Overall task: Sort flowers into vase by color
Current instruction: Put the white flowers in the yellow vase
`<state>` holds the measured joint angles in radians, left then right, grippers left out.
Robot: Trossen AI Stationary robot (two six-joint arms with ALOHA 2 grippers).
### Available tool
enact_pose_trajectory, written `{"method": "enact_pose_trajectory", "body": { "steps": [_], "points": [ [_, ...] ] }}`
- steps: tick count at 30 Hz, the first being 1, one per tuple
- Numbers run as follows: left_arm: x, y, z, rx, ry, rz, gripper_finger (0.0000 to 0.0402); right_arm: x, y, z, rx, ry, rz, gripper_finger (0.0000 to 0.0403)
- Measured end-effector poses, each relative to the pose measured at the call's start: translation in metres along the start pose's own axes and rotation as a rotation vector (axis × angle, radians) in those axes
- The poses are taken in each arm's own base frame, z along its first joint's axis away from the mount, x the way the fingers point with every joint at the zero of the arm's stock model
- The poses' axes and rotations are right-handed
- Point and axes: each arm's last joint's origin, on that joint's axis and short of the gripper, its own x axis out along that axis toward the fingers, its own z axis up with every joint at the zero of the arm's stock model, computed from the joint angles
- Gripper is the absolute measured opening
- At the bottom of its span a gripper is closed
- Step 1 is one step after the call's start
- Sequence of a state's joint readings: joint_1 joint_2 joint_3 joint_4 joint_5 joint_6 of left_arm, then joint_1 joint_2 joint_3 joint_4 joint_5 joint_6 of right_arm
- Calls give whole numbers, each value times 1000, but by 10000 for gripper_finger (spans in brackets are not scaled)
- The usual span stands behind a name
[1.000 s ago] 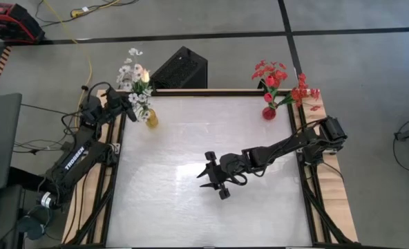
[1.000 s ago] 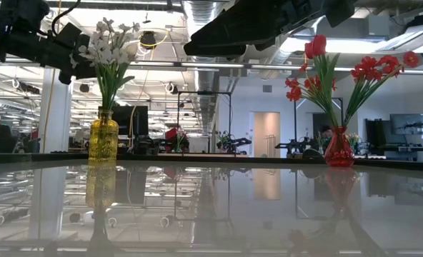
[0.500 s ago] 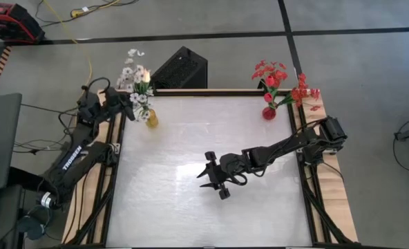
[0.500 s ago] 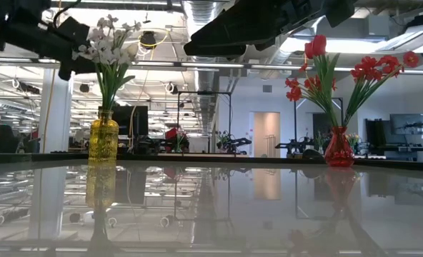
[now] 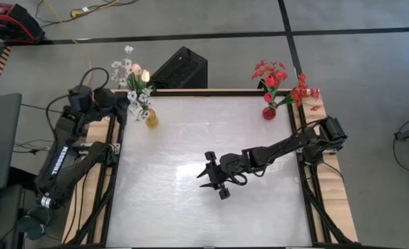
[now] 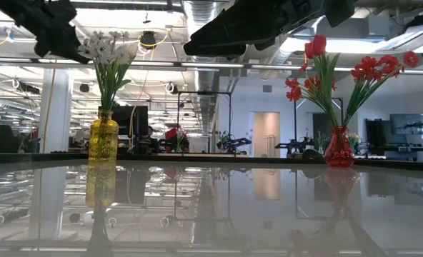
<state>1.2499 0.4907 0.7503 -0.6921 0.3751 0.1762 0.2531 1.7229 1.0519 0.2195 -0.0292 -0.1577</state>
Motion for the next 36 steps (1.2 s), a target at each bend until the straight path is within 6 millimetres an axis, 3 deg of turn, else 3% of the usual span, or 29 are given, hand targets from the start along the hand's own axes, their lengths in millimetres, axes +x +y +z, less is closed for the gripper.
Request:
{"method": "enact_pose_trajectory", "body": {
  "steps": [9,19,27,36],
  "points": [
    [-22,-9,0,-63,157,-23,98,0,0,1,0,-8,-1,189],
    [-33,-23,-21,-184,313,-286,98,0,0,1,0,-7,-1,189],
    [-59,-38,-30,-161,109,-379,98,0,0,1,0,-9,-3,189],
    [-54,-25,19,-131,-280,-242,98,0,-9,4,10,-55,-32,189]
  ]
}}
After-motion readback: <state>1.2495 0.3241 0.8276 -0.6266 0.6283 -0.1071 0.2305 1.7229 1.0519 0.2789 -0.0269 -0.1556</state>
